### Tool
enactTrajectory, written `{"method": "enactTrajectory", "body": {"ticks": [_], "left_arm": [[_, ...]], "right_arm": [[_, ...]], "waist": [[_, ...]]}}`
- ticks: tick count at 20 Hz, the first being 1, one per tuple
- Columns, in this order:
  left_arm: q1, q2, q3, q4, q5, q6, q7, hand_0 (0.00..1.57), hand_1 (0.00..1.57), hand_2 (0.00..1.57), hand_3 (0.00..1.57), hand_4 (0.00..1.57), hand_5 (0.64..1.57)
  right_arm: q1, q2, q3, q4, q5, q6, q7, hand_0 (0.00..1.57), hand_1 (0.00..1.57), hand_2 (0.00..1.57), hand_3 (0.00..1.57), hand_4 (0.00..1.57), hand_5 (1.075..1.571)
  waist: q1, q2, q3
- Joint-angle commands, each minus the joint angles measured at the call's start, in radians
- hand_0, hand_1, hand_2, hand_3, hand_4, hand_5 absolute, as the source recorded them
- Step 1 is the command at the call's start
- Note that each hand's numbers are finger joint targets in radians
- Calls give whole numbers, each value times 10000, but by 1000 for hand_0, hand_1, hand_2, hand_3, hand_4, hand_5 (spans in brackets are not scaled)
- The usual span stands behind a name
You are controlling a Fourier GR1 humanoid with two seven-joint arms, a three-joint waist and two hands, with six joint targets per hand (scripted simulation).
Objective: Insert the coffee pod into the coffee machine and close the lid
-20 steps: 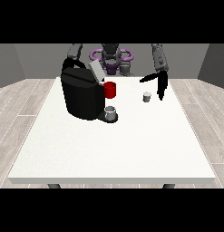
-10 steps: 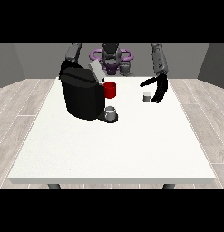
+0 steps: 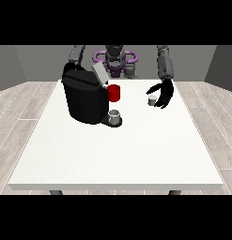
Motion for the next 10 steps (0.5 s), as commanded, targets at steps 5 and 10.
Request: {"method": "enactTrajectory", "body": {"ticks": [5,10], "left_arm": [[-548,142,247,871,-570,769,-683,686,686,849,651,288,1571],[-817,-30,313,1403,-1053,2126,-1153,920,920,1042,829,361,1571]], "right_arm": [[220,103,213,-188,-17,75,448,0,0,0,0,500,1571],[-328,-1,42,-468,-174,134,194,0,0,0,0,515,1571]], "waist": [[-103,-163,-8],[-397,654,-12]]}}
